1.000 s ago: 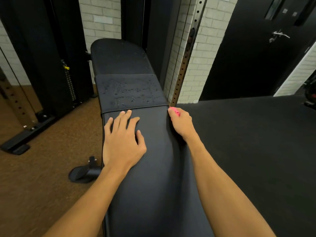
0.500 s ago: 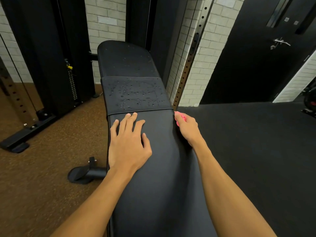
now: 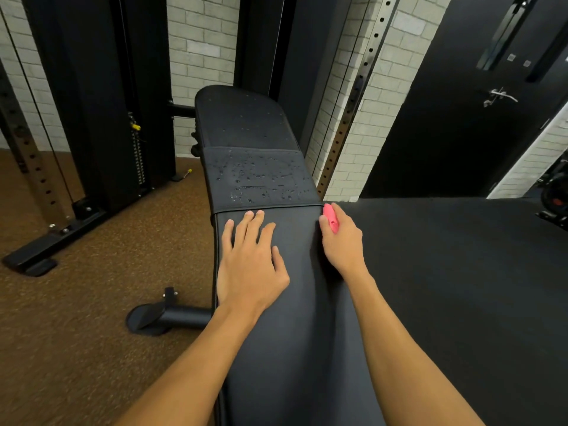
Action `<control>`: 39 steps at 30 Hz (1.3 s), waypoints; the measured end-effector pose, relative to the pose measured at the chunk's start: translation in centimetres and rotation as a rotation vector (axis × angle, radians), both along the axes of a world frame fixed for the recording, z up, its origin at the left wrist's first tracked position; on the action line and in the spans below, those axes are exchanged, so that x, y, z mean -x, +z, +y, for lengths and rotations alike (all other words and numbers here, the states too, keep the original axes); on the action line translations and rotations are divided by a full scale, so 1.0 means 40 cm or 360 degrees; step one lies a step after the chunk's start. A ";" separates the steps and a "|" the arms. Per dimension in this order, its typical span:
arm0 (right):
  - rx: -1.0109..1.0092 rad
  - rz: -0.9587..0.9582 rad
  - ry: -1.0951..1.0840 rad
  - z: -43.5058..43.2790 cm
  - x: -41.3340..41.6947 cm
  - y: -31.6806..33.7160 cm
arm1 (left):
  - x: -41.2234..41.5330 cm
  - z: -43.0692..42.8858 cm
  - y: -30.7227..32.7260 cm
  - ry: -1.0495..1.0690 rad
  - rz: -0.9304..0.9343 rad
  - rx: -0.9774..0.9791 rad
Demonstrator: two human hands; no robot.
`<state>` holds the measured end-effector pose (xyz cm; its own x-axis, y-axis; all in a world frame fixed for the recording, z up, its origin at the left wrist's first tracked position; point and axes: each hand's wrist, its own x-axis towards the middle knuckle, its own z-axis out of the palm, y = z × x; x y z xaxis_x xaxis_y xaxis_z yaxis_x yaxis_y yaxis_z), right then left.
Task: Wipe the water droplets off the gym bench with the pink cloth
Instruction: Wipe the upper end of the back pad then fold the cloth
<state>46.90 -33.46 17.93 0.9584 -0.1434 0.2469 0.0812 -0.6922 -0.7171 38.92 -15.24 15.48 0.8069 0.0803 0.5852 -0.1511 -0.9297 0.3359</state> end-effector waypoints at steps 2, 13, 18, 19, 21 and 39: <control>0.0148 -0.0189 0.0091 0.009 0.024 -0.027 | -0.001 0.002 -0.010 -0.0041 -0.0039 0.0112; 0.0357 -0.0325 0.0062 0.123 0.082 -0.073 | -0.030 0.112 0.037 -0.0124 -0.0142 0.0451; 0.0381 -0.0329 -0.0028 0.130 0.080 -0.071 | -0.116 0.165 0.072 -0.0135 -0.0046 0.0361; 0.0383 -0.0332 -0.0037 0.130 0.079 -0.071 | -0.133 0.166 0.075 -0.0138 -0.0018 0.0354; 0.0353 -0.0334 -0.0066 0.131 0.079 -0.071 | -0.163 0.161 0.075 -0.0137 0.0027 0.0340; -0.0009 -0.0293 -0.0354 0.143 0.011 -0.043 | -0.204 0.141 0.054 -0.0041 -0.0072 0.0385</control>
<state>46.45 -27.73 16.22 0.8424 -0.3467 0.4124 0.0570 -0.7038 -0.7081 47.07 -9.58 17.64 0.7839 0.2024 0.5870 -0.1935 -0.8186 0.5407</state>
